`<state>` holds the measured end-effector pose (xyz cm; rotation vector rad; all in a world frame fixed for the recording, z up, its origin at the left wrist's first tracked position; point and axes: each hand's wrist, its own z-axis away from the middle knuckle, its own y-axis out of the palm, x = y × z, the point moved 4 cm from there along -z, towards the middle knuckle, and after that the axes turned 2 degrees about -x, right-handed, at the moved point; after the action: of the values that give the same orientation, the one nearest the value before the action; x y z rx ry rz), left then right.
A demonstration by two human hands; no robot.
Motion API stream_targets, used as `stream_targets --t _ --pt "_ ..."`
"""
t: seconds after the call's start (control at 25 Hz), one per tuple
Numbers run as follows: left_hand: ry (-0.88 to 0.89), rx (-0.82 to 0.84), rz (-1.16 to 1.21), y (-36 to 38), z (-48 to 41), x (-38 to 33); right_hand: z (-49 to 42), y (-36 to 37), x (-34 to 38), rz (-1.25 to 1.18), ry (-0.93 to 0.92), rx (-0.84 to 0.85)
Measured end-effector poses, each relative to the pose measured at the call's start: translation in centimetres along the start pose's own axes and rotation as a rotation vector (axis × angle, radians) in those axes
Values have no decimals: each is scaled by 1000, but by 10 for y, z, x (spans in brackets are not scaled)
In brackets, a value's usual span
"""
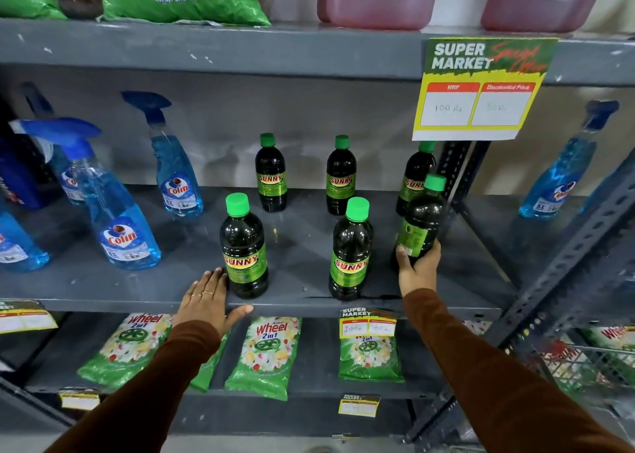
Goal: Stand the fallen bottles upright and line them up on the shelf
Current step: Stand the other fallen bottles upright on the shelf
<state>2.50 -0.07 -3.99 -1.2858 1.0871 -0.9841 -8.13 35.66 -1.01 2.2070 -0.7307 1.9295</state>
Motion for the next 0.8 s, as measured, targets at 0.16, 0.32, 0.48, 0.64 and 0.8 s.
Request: stream_targets --t 0.16,0.32,0.48,0.64,0.8 --pt "14 4 16 -2 1 -1 5 -11 20 138 49 -188" --pt "7 5 20 -4 1 -3 3 -16 40 325 59 -322" --pt "8 7 8 -1 2 -2 8 -17 32 85 -23 -277" --pt "9 -9 4 -3 -4 -2 12 -8 30 281 62 -381" --pt "1 -3 -18 -3 -5 -2 3 -13 28 255 88 -337"
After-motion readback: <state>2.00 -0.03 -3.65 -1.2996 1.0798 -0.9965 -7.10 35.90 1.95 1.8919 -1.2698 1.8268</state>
